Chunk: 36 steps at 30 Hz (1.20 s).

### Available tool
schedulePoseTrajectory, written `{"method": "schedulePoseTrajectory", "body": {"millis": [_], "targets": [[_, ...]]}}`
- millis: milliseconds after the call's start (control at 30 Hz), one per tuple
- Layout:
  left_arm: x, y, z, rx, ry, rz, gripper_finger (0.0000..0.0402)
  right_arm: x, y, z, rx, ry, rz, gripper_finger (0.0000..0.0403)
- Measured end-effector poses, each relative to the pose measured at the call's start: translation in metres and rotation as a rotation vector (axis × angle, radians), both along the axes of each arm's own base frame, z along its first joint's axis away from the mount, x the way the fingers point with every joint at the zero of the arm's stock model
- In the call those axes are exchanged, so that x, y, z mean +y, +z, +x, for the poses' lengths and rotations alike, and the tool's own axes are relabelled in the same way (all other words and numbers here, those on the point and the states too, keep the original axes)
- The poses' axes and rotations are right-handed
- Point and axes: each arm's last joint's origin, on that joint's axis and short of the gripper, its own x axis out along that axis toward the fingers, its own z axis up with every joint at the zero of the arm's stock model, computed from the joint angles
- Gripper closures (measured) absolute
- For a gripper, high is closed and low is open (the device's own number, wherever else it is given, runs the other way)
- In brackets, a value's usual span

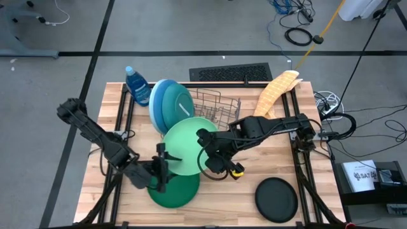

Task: Sort dishes
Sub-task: Put the light green plate into the dish rack

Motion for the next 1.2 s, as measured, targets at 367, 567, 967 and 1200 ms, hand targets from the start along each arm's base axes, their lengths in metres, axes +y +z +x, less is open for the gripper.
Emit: {"method": "schedulePoseTrajectory", "body": {"millis": [367,567,967,1200], "targets": [[0.004,-0.002,0.007,0.027,-0.028,0.023,0.0353,-0.004,0.005,-0.003,-0.023,-0.025,-0.021,0.0401],[0.002,0.016,0.011,-0.009,-0.04,0.039,0.0385,-0.007,0.014,-0.007,-0.076,-0.209,-0.08,0.0378],[0.001,0.045,0.017,-0.097,-0.022,-0.006,0.0389,-0.009,0.028,-0.023,-0.165,-0.42,-0.26,0.022],[0.005,0.057,0.022,-0.152,0.004,-0.027,0.0389,-0.019,0.063,-0.058,-0.313,-0.561,-0.362,0.02]]}}
